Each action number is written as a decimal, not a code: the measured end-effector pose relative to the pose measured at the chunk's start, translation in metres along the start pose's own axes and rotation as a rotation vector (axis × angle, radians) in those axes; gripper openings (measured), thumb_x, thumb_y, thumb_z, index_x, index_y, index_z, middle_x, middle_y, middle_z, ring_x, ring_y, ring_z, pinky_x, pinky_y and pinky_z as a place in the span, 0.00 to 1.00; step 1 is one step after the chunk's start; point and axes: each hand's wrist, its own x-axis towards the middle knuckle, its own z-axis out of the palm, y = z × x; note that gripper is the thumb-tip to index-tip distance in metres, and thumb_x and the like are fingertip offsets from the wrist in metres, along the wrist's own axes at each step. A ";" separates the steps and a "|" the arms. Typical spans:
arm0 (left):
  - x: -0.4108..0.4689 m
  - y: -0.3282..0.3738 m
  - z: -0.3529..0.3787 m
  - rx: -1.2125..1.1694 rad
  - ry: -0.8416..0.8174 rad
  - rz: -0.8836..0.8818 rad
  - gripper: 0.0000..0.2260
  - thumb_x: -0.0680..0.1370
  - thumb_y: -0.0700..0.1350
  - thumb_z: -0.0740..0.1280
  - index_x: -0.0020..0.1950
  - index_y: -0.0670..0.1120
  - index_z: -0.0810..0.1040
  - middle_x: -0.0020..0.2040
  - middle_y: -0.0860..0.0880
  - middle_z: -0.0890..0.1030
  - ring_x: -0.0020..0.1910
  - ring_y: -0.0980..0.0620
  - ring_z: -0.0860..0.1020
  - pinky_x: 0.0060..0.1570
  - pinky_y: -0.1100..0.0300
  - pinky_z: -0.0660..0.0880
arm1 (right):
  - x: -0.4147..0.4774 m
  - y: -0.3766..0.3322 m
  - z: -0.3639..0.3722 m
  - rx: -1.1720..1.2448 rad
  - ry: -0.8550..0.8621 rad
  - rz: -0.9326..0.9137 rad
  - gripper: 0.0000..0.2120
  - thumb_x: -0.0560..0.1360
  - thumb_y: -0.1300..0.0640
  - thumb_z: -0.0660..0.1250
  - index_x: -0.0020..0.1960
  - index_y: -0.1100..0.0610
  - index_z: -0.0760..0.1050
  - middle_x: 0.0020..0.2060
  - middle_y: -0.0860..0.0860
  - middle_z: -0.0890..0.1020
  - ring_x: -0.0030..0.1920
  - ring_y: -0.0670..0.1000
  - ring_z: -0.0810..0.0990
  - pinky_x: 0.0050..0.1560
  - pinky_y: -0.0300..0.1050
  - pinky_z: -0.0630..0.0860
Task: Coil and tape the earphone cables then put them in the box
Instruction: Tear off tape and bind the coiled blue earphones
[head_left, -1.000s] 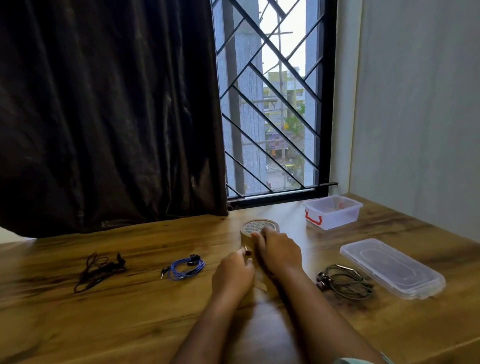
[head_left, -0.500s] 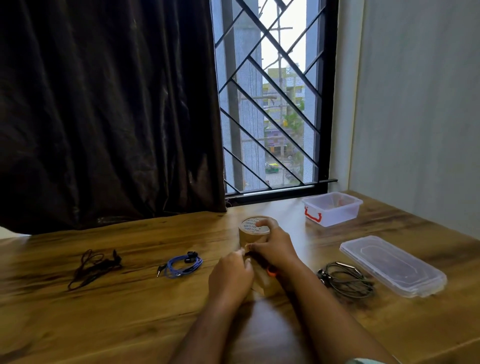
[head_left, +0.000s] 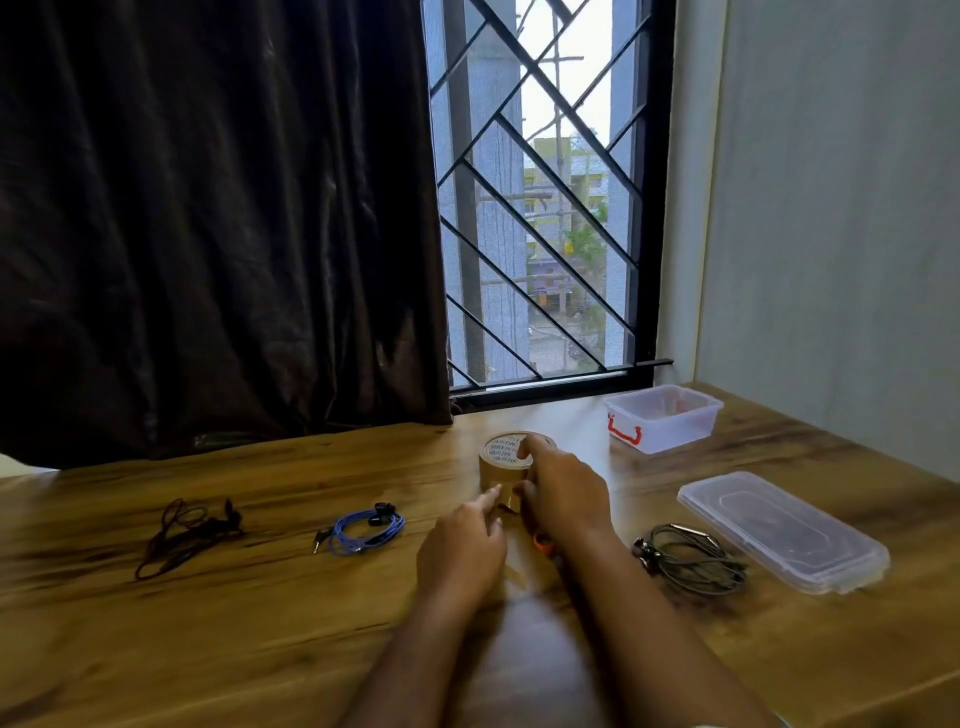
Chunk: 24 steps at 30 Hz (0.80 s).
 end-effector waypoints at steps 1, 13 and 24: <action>0.000 0.001 0.000 0.029 -0.002 0.011 0.20 0.80 0.49 0.59 0.71 0.62 0.64 0.56 0.54 0.80 0.41 0.57 0.76 0.34 0.64 0.72 | 0.000 0.000 0.000 0.002 0.001 -0.001 0.16 0.73 0.57 0.66 0.59 0.49 0.69 0.51 0.51 0.82 0.50 0.57 0.80 0.42 0.45 0.71; -0.001 0.003 0.003 0.148 0.003 0.070 0.22 0.81 0.49 0.57 0.74 0.62 0.58 0.57 0.52 0.79 0.43 0.58 0.72 0.33 0.65 0.65 | 0.004 0.007 -0.004 0.335 -0.046 0.118 0.13 0.72 0.57 0.71 0.55 0.48 0.75 0.38 0.44 0.80 0.43 0.48 0.80 0.43 0.43 0.77; 0.001 0.000 -0.001 -0.011 -0.028 0.036 0.21 0.80 0.50 0.58 0.73 0.57 0.62 0.61 0.54 0.78 0.46 0.60 0.71 0.35 0.66 0.67 | 0.005 0.011 -0.002 0.193 -0.085 0.133 0.09 0.74 0.55 0.67 0.52 0.43 0.77 0.50 0.49 0.84 0.49 0.52 0.81 0.47 0.45 0.77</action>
